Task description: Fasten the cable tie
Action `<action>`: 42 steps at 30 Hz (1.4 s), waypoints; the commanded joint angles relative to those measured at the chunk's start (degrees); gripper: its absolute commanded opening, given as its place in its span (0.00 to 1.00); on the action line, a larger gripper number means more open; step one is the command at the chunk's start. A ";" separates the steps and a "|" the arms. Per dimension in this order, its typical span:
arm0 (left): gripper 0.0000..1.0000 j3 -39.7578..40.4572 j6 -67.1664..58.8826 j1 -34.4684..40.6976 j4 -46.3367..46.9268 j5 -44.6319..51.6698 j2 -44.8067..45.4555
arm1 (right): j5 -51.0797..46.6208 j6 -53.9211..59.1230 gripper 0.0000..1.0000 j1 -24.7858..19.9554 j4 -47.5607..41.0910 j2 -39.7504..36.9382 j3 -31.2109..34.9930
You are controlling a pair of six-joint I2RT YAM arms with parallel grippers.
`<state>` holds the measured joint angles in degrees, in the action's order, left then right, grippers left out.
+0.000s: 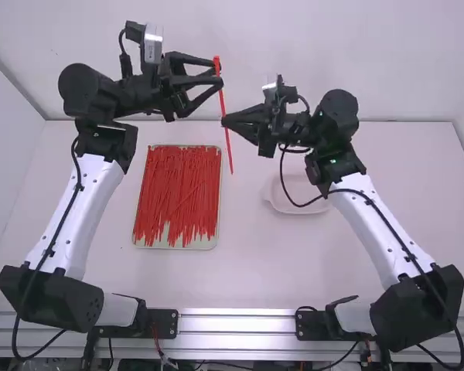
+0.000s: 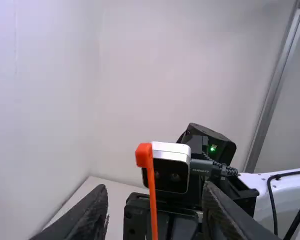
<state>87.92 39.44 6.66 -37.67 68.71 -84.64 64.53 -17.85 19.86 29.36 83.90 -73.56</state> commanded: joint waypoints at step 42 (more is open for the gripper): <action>0.27 2.56 1.29 -1.42 -1.81 3.87 0.09 | 0.13 4.44 0.00 0.44 -1.33 0.11 -1.38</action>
<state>88.71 40.75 5.08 -39.07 71.92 -84.64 64.55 -13.50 20.10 27.99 83.90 -73.56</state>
